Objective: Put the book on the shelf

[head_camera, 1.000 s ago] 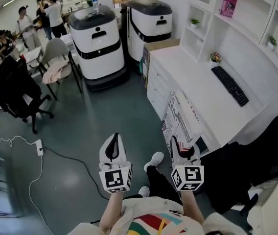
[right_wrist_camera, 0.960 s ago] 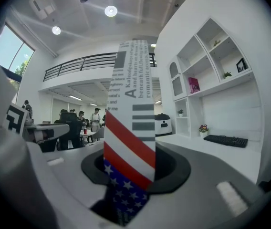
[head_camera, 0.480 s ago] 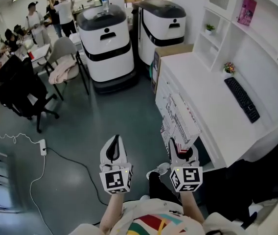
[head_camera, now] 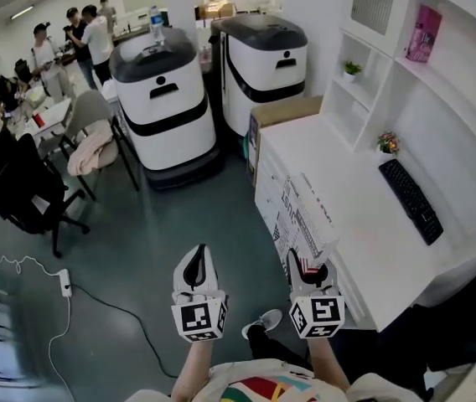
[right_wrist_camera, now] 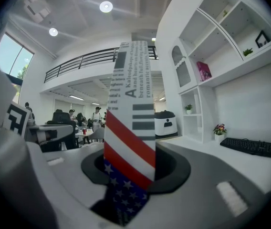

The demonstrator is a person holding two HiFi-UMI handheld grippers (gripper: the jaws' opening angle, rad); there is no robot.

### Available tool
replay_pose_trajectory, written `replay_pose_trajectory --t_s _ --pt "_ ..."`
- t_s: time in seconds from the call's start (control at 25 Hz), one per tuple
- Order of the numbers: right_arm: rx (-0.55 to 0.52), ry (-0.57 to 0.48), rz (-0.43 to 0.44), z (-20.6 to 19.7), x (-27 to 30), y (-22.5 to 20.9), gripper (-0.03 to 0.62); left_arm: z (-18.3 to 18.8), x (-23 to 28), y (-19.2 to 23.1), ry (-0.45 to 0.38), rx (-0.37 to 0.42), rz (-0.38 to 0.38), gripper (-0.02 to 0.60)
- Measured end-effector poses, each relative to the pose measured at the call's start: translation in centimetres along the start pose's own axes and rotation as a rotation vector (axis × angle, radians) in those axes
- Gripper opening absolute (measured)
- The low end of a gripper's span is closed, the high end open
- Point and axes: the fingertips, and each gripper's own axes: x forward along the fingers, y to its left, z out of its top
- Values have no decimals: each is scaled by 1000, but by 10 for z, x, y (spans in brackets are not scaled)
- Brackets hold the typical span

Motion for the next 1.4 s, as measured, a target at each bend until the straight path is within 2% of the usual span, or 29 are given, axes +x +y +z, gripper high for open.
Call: replay_pose_trajectory --t_s 0.16,0.32,0.56,0.68,0.8,1.16,1.4 --pt "16 -1 -51 8 28 -54 152 -1 61 -38 22 -3 -68 -2" --pt "33 -16 -123 16 53 -103 152 13 114 -68 -7 21 -139 -2" --pt "67 -41 -183 25 73 -139 152 28 170 -75 -35 42 -161 -2" --pt "72 -56 -243 29 67 -155 152 31 188 -89 -34 44 -209 -2" --pt "76 -61 -340 26 56 -183 152 29 214 -128 -43 34 -314 -2" --pt "73 -110 -724 37 1 -274 152 44 288 -282 -100 14 -716 -2" --pt "75 -150 -976 50 -32 -309 152 57 328 -356 -130 -4 -929 -2"
